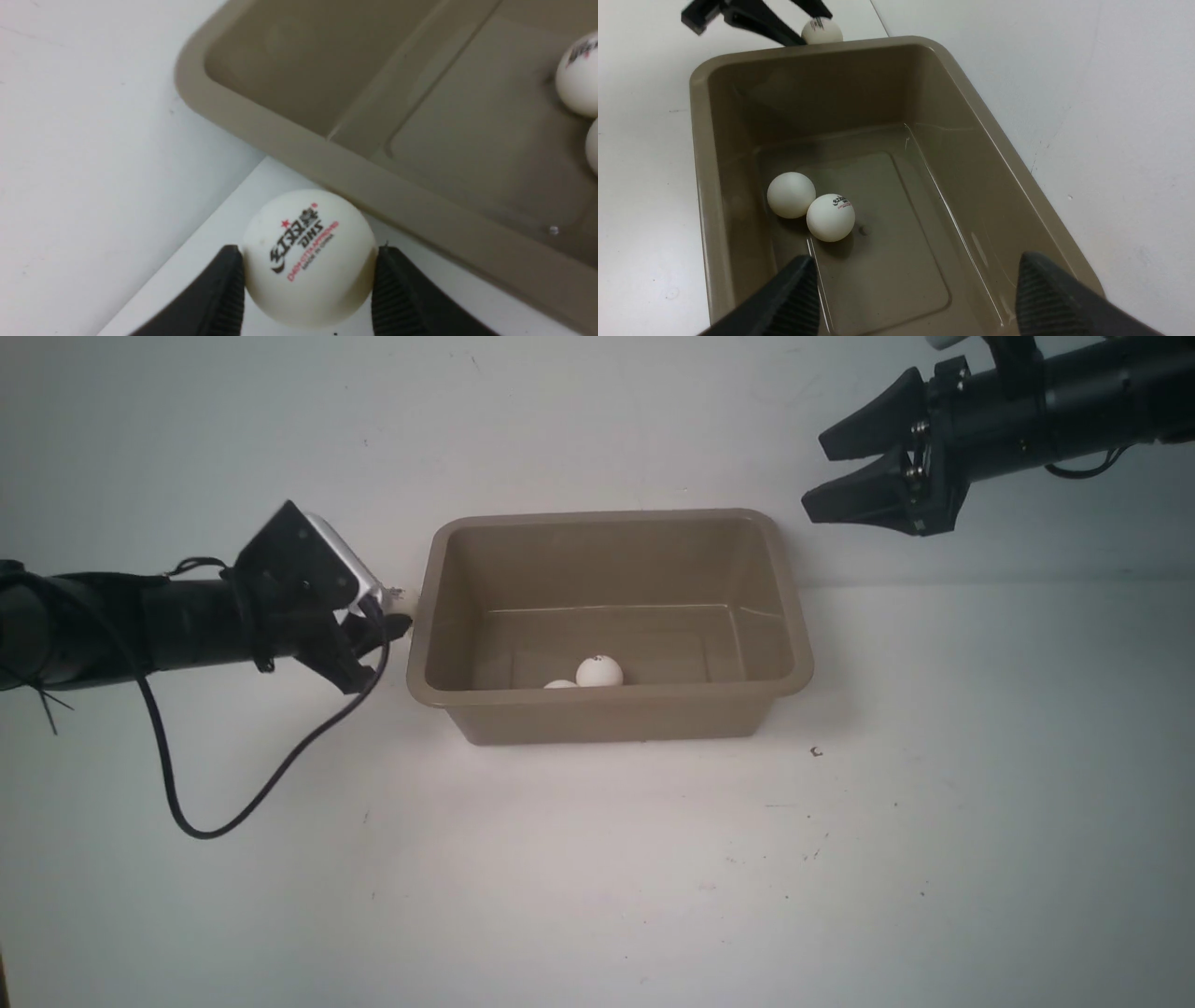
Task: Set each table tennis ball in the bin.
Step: Use the left arm to clamp the table tennis ball closest to it, then use the left arm to put the table tennis ball into the box
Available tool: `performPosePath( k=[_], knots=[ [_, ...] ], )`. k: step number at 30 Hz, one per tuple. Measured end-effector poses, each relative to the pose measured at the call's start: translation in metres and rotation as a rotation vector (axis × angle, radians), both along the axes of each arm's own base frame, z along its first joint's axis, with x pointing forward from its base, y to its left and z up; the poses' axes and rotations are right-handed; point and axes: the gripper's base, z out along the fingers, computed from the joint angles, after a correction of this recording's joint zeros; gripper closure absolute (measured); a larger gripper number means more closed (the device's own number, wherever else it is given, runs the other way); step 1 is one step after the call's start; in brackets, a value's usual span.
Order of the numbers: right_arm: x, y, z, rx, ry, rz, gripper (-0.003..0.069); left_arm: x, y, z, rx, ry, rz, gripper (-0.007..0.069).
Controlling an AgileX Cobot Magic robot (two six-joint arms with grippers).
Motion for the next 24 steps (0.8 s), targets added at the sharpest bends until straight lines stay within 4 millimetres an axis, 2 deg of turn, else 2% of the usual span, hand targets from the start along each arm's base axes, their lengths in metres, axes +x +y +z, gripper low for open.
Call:
performPosePath(
  k=[6,12,16,21,24],
  knots=[
    [0.0,0.0,0.0,-0.001,-0.002,0.001,0.0144,-0.003,0.004,0.006,-0.045,0.018,0.006,0.0307],
    [0.0,0.0,0.0,-0.001,-0.003,0.002,0.0144,-0.009,-0.009,0.018,-0.194,-0.027,-0.132,0.0307],
    [0.0,0.0,0.0,-0.001,-0.003,0.002,0.0144,-0.011,-0.019,0.02,-0.219,-0.036,-0.183,0.0307],
    [0.0,0.0,0.0,0.0,-0.003,0.002,0.0144,-0.012,-0.044,0.019,-0.182,-0.055,-0.245,0.0307],
    [0.0,0.0,0.0,0.001,-0.003,0.001,0.0144,-0.012,-0.069,0.013,-0.126,-0.087,-0.32,0.0307]
  ],
)
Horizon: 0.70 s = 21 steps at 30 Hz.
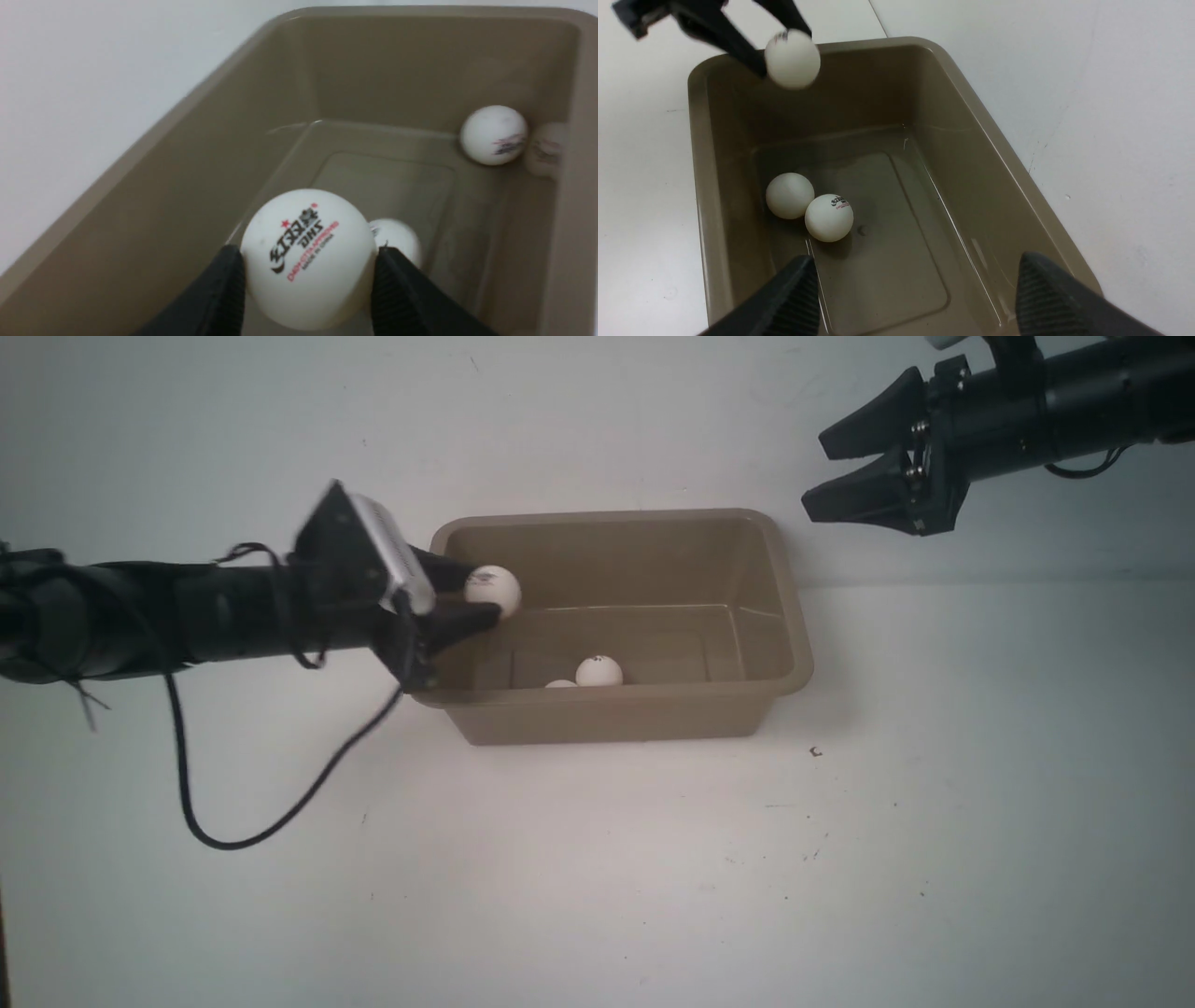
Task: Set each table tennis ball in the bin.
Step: Use the left arm to put the table tennis ball into the box, then use the left arm to clamp the table tennis ball closest to it
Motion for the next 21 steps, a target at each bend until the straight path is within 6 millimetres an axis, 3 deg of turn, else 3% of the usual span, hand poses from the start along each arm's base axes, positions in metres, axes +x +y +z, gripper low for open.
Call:
performPosePath(
  k=[4,8,10,16,17,18,21],
  knots=[
    [0.0,0.0,0.0,0.006,0.0,-0.001,0.0144,0.008,-0.011,-0.006,-0.003,0.039,0.019,0.0284],
    [0.0,0.0,0.0,0.007,0.003,-0.003,0.0144,0.015,-0.003,-0.002,-0.079,0.138,0.11,0.0167],
    [0.0,0.0,0.0,0.007,0.003,-0.003,0.0144,0.016,0.002,0.002,-0.089,0.145,0.132,0.0151],
    [0.0,0.0,0.0,0.007,0.003,-0.003,0.0144,0.017,0.049,0.038,-0.1,0.078,0.268,0.0135],
    [0.0,0.0,0.0,0.007,0.003,-0.003,0.0144,0.017,0.067,0.045,-0.102,0.058,0.307,0.0135],
    [0.0,0.0,0.0,0.007,0.003,-0.003,0.0144,0.016,0.083,0.048,-0.099,0.049,0.341,0.0135],
    [0.0,0.0,0.0,0.007,0.004,-0.003,0.0144,0.015,0.104,0.044,-0.052,0.031,0.364,0.0135]
  ],
)
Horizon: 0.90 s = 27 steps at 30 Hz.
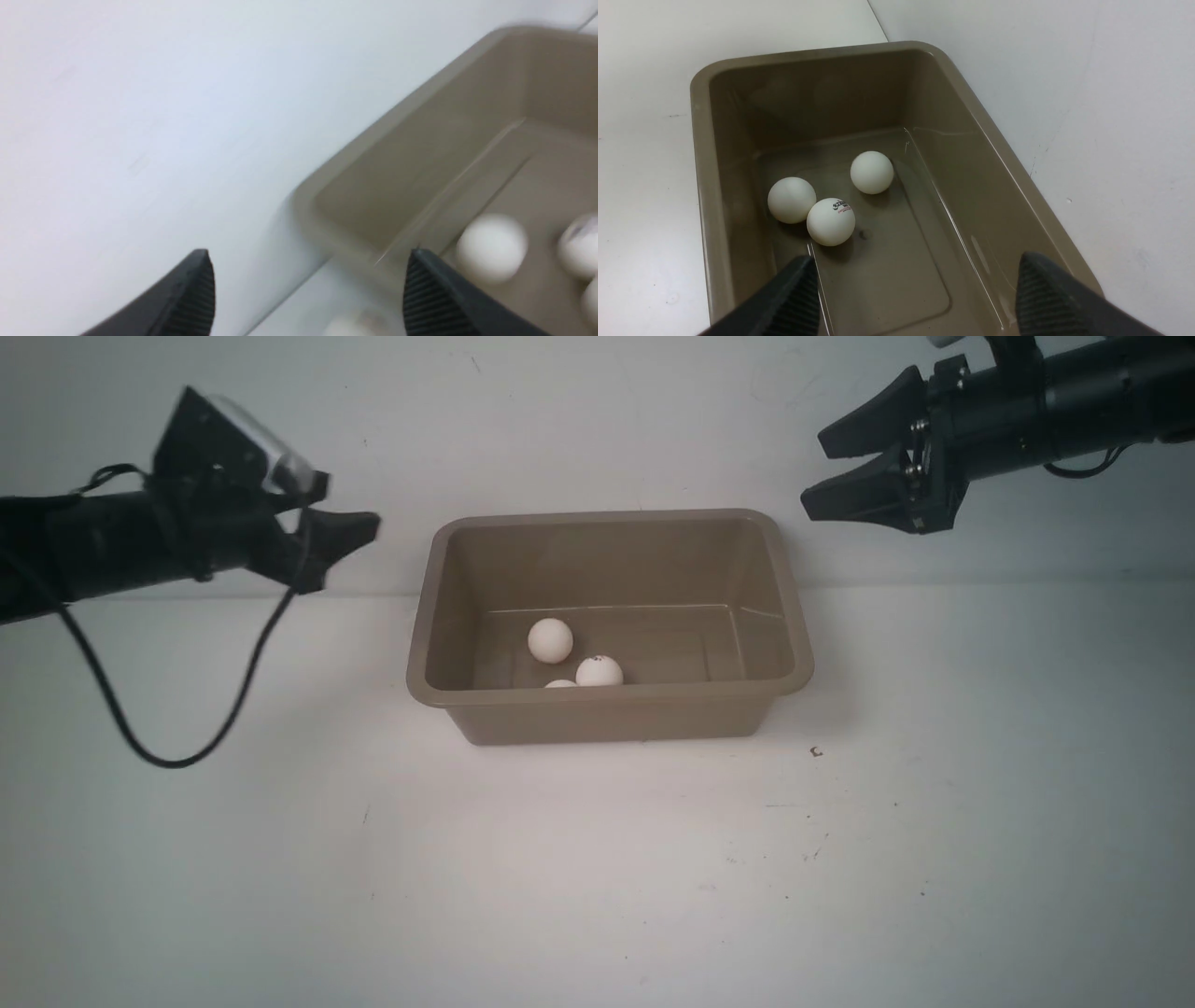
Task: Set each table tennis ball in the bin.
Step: Use the left arm to clamp the table tennis ball closest to it
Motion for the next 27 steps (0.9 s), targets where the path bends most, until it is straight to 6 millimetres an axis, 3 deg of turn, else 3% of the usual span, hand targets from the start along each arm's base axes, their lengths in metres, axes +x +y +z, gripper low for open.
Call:
performPosePath(
  k=[6,15,22,27],
  knots=[
    [0.0,0.0,0.0,0.003,0.006,-0.004,0.0144,-0.003,0.022,-0.026,0.149,-0.063,-0.108,0.0135],
    [0.0,0.0,0.001,0.018,0.015,-0.01,0.0144,0.014,0.022,-0.074,0.065,-0.057,-0.148,0.0135],
    [0.0,0.001,0.001,0.023,0.018,-0.012,0.0144,0.024,0.021,-0.092,-0.046,-0.002,-0.155,0.0135],
    [0.0,0.001,0.001,0.023,0.018,-0.012,0.0144,0.029,0.008,-0.1,-0.049,0.04,-0.143,0.0135]
  ],
)
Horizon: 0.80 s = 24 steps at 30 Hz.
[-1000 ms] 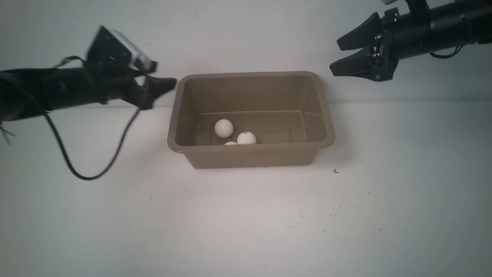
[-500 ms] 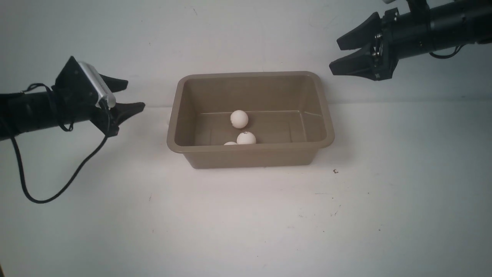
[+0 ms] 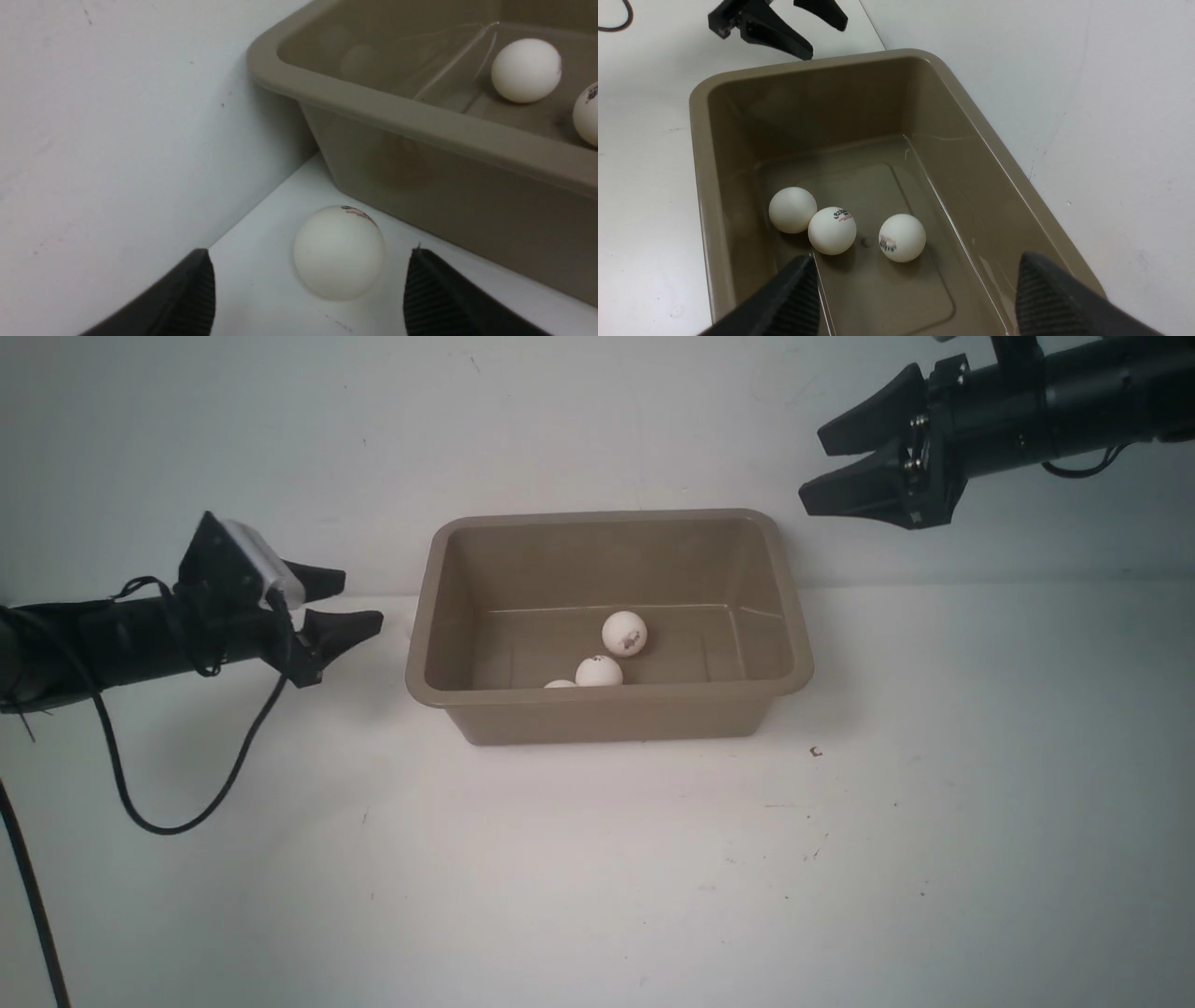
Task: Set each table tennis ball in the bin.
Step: Use the left arm to clamp the table tennis ball closest to it
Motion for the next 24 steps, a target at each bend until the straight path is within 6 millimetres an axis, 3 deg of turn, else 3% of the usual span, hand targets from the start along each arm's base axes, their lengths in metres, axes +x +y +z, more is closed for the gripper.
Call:
performPosePath(
  k=[8,20,24],
  knots=[
    [0.0,0.0,0.0,0.0,0.0,0.0,0.0144,0.007,-0.04,-0.008,0.102,0.017,-0.007,0.0135],
    [0.0,0.0,-0.001,-0.009,0.0,0.001,0.0144,0.01,-0.04,-0.012,0.154,0.025,0.032,0.0135],
    [0.0,0.0,-0.001,-0.009,0.0,0.001,0.0144,0.01,-0.041,-0.021,0.164,0.032,0.023,0.0135]
  ],
)
